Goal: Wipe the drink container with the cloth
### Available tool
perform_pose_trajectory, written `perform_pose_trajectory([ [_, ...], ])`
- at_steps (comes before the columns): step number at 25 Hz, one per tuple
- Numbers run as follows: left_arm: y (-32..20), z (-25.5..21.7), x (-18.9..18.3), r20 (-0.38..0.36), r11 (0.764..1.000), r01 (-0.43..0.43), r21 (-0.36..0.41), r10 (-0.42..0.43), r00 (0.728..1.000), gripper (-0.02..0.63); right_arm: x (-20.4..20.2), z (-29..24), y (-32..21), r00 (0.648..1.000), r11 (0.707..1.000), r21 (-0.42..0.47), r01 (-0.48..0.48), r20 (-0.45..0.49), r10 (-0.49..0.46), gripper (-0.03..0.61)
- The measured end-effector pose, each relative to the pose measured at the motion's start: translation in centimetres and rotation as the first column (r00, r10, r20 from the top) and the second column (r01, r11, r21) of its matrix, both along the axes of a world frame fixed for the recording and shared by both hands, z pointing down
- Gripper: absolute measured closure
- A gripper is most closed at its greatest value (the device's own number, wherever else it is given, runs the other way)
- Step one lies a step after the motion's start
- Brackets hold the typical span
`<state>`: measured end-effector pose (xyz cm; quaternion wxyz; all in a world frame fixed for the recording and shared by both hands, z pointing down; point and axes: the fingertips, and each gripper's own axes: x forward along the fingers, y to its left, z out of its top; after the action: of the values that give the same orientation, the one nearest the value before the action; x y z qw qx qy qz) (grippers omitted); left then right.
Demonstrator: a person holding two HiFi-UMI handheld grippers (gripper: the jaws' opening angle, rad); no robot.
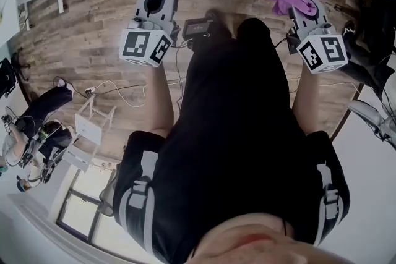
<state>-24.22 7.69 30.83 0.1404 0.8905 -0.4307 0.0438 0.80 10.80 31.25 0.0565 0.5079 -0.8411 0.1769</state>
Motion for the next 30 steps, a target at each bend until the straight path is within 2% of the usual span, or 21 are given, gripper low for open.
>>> perform_pose_trajectory([
  [4,-1.7,-0.1,0.5,0.021,0.999,0.008,0.034,-0.009,1.000,0.578,0.6,0.5,-1.3,1.000,1.000,-0.013,-0.003,0.027,0.003,0.540],
  [7,-2.5,0.1,1.4,0.026,1.000,0.002,0.017,-0.003,1.000,0.578,1.3,0.5,-2.6,0.997,1.000,-0.012,0.008,0.077,-0.007,0.540],
  [14,-6.1,-0.7,3.4,0.057,1.000,0.027,0.006,-0.027,0.998,0.577,2.6,0.0,-8.3,0.997,0.998,0.011,0.066,0.042,-0.066,0.540],
  [20,-10.0,-2.5,7.3,0.023,0.996,0.084,0.039,-0.085,0.996,0.577,4.3,-0.5,-12.7,0.988,0.987,0.054,0.152,0.006,-0.153,0.538],
  [26,-12.1,-1.3,11.9,-0.017,0.989,0.151,-0.011,-0.151,0.988,0.577,6.1,1.8,-16.0,0.966,0.966,0.030,0.256,0.031,-0.257,0.538],
  [30,-13.5,0.2,13.5,0.012,0.982,0.180,-0.056,-0.180,0.984,0.577,6.2,3.2,-18.2,0.949,0.950,0.010,0.312,0.048,-0.312,0.538],
])
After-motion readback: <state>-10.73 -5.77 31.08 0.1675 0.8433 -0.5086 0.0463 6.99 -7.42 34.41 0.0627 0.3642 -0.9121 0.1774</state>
